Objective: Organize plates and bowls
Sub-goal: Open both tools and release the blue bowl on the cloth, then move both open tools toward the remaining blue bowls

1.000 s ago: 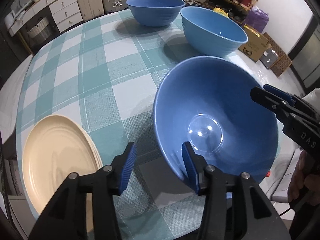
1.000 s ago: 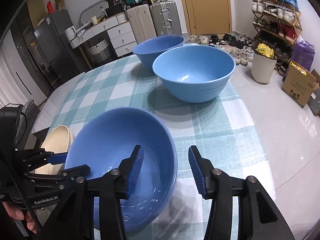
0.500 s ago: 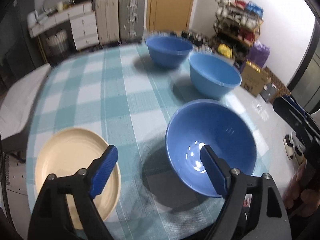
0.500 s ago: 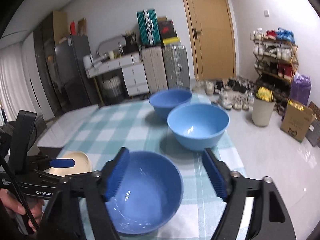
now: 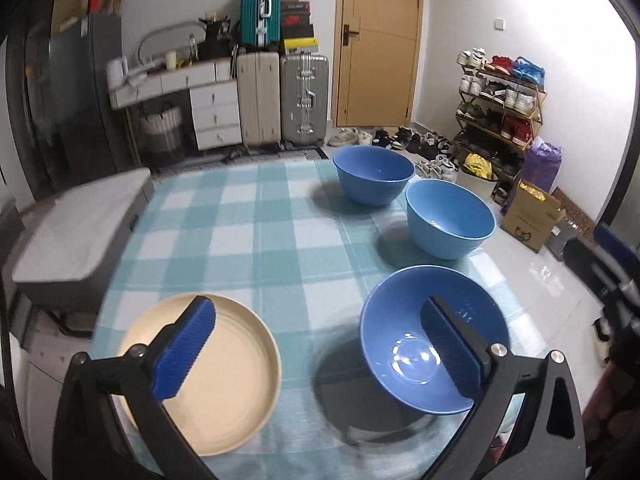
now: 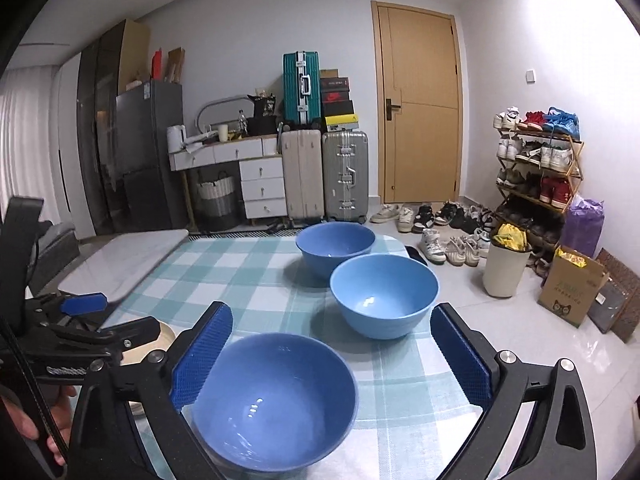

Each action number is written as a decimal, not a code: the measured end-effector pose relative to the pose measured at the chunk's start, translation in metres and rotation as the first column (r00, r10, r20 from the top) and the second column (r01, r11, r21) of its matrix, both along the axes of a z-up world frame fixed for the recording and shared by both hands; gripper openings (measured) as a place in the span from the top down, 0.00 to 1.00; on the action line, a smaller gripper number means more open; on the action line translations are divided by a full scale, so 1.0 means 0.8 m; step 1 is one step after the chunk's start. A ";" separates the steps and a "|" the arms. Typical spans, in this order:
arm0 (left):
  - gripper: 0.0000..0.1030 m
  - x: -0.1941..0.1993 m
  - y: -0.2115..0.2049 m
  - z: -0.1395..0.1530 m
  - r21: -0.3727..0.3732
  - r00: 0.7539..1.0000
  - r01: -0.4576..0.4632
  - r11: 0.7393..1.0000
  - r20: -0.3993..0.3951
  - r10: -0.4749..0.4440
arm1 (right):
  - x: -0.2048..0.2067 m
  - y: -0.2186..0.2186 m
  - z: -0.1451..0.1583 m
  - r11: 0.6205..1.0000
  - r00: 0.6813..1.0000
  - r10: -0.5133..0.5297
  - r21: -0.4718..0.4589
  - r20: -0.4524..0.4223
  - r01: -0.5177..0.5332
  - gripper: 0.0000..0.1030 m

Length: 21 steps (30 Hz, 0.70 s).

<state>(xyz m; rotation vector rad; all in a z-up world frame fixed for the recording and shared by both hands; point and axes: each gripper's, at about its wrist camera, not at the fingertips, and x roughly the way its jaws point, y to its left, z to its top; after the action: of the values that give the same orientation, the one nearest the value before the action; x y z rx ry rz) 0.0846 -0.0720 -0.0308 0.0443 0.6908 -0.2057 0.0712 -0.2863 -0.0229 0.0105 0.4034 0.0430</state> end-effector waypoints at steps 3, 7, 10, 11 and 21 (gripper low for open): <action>0.00 -0.004 0.001 0.001 -0.001 1.000 0.016 1.000 -0.005 -0.016 | -0.006 -0.001 0.010 1.000 1.000 0.010 0.025 0.004 -0.010 0.01; 0.00 -0.007 0.003 0.007 -0.019 0.999 0.040 0.999 0.005 -0.040 | -0.014 -0.001 0.023 0.999 1.000 0.013 0.048 0.010 -0.013 0.01; 0.00 0.000 -0.004 0.020 0.027 0.998 0.048 0.998 0.033 -0.049 | -0.018 0.001 0.034 0.999 1.000 0.018 0.036 0.020 -0.019 0.01; 0.00 0.003 -0.005 0.025 0.029 0.998 0.052 0.998 0.039 -0.053 | -0.018 0.002 0.039 1.000 1.000 0.016 0.024 0.021 -0.017 0.01; 0.00 0.072 -0.039 0.034 0.045 0.973 0.221 0.974 -0.075 -0.217 | -0.003 -0.025 0.090 1.000 0.999 -0.010 0.026 0.036 0.009 0.01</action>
<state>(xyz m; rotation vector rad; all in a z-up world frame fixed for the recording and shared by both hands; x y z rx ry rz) 0.1420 -0.1036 -0.0035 0.1654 0.7611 -0.4023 0.0689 -0.3063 0.0493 0.0374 0.3666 0.0393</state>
